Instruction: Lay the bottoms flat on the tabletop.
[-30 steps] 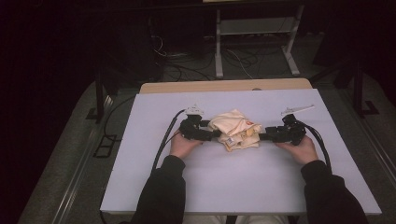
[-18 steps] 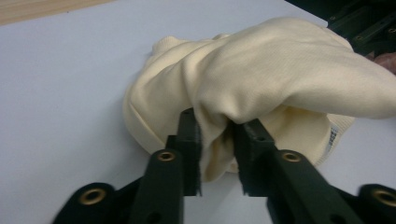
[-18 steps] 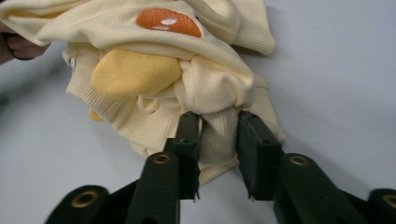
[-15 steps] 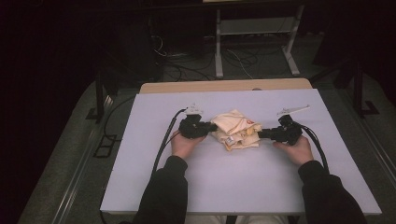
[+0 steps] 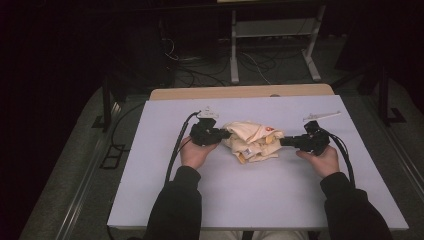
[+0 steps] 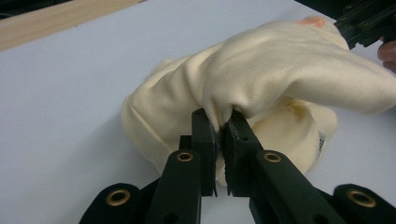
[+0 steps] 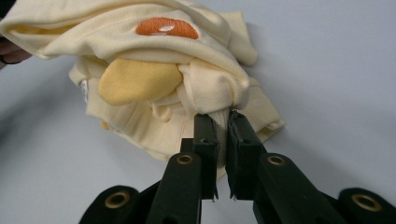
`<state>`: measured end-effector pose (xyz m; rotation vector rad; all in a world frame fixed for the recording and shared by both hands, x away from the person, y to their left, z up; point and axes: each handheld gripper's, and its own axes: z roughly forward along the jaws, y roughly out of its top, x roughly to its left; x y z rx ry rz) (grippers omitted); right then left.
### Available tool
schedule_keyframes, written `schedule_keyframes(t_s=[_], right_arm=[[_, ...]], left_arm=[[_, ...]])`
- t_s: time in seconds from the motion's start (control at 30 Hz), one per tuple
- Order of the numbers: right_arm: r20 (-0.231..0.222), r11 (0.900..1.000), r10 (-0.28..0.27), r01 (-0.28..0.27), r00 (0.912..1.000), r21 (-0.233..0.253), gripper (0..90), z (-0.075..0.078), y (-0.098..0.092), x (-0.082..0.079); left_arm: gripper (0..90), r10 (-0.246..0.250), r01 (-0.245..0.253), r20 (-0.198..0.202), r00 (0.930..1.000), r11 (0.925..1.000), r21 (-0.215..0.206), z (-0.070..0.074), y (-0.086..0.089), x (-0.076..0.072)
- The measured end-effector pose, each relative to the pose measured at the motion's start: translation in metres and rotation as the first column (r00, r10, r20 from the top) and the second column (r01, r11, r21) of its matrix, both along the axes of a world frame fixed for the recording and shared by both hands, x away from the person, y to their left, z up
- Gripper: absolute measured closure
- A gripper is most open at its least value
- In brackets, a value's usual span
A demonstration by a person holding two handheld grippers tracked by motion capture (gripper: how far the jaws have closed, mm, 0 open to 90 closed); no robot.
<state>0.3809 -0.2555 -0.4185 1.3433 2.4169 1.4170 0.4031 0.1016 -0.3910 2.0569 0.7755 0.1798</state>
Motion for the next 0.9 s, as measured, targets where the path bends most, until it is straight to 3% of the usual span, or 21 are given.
schedule_keyframes(t_s=[0.13,0.3,0.4,0.67,0.83,0.87,0.9], right_arm=[[0.019,0.999,-0.016,0.015,0.9997,0.044,82.5,0.012,0.000,-0.004],[0.042,1.000,0.007,-0.007,0.9991,0.010,82.5,0.025,0.010,-0.005],[0.061,1.000,0.017,-0.017,0.9980,0.006,82.5,0.038,0.021,0.002],[0.083,1.000,0.003,-0.004,0.9965,0.013,82.5,0.069,0.029,0.019],[0.128,1.000,-0.016,0.015,0.9917,0.006,82.5,0.098,0.030,0.026],[0.135,1.000,-0.021,0.020,0.9906,0.006,82.5,0.103,0.030,0.027],[0.143,1.000,-0.027,0.026,0.9894,0.006,82.5,0.109,0.030,0.028]], left_arm=[[83.0,0.013,-0.013,0.014,0.9998,0.9998,0.012,0.012,0.007,-0.005],[83.2,0.028,-0.029,0.015,0.9995,0.9992,0.028,0.027,0.018,-0.003],[83.2,0.059,-0.060,0.037,0.9976,0.9977,0.033,0.045,0.026,-0.003],[83.3,0.077,-0.081,0.078,0.9940,0.9957,0.045,0.072,0.033,-0.002],[83.4,0.066,-0.075,0.143,0.9875,0.9955,0.058,0.107,0.031,-0.004],[83.3,0.066,-0.075,0.143,0.9875,0.9955,0.058,0.107,0.031,-0.004],[83.4,0.061,-0.073,0.167,0.9841,0.9949,0.069,0.119,0.028,-0.004]])
